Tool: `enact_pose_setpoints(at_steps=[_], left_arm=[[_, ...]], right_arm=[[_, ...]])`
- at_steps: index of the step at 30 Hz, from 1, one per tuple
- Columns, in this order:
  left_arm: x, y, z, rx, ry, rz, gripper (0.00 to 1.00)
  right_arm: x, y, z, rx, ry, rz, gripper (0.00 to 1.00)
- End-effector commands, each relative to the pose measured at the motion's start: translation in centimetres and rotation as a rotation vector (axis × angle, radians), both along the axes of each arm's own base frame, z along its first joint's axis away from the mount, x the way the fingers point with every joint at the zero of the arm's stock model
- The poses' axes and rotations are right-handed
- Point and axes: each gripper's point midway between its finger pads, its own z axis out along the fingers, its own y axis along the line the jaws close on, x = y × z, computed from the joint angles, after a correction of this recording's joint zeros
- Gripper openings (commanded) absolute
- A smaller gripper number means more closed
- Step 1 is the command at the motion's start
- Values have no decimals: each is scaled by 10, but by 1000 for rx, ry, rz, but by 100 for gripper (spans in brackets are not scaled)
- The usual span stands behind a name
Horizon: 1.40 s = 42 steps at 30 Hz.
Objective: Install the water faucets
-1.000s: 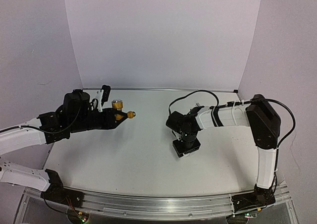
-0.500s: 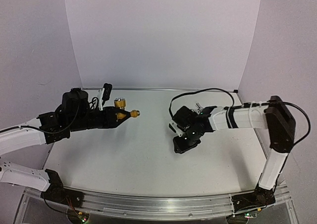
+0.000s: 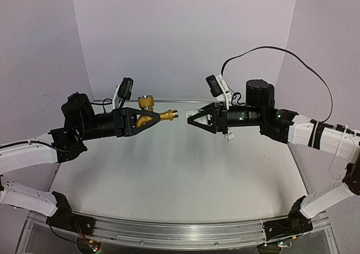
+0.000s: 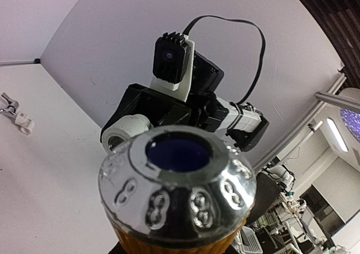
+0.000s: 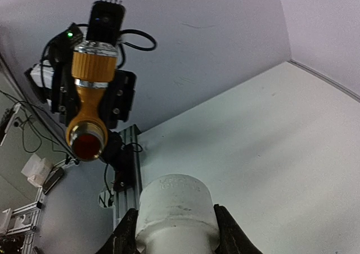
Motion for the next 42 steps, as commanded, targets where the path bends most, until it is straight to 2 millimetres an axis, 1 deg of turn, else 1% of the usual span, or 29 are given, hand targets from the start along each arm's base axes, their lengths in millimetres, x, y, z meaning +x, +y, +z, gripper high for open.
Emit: enact_pose_setpoints(at_steps=[1,5,10,15,17,21,23,25,31,34,42], left_arm=[[-21,-3,25,-97,-69,-111,0],[-21,-4,24,-96,-64,-113,0],[-21,-4,21,-92,-68,-106,0],[-18,-2,20,-94,-72,-80,0],[-17,0,20,-97,-73,-65,0],[-13,0,20,-98,-69,-48,0],[-12,-1,19,-94,-66,-46,0],[-11,-1,19,-94,-64,-43,0],[-8,1,19,-92,-62,-15,0],[-5,1,17,-89,-56,3,0],[-2,10,20,-101,-64,56,0]], right_arm=[[-31,12,52,172,-72,228,0],[-37,13,59,210,-72,282,0],[-39,15,66,243,-50,302,0],[-44,12,74,271,-48,322,0],[-47,10,74,270,-48,334,0],[-49,14,70,256,-43,349,0],[-50,20,61,220,-35,345,0],[-50,23,57,206,-37,344,0],[-49,26,53,182,-41,318,0],[-47,33,45,140,-56,287,0],[-43,35,35,111,-61,240,0]])
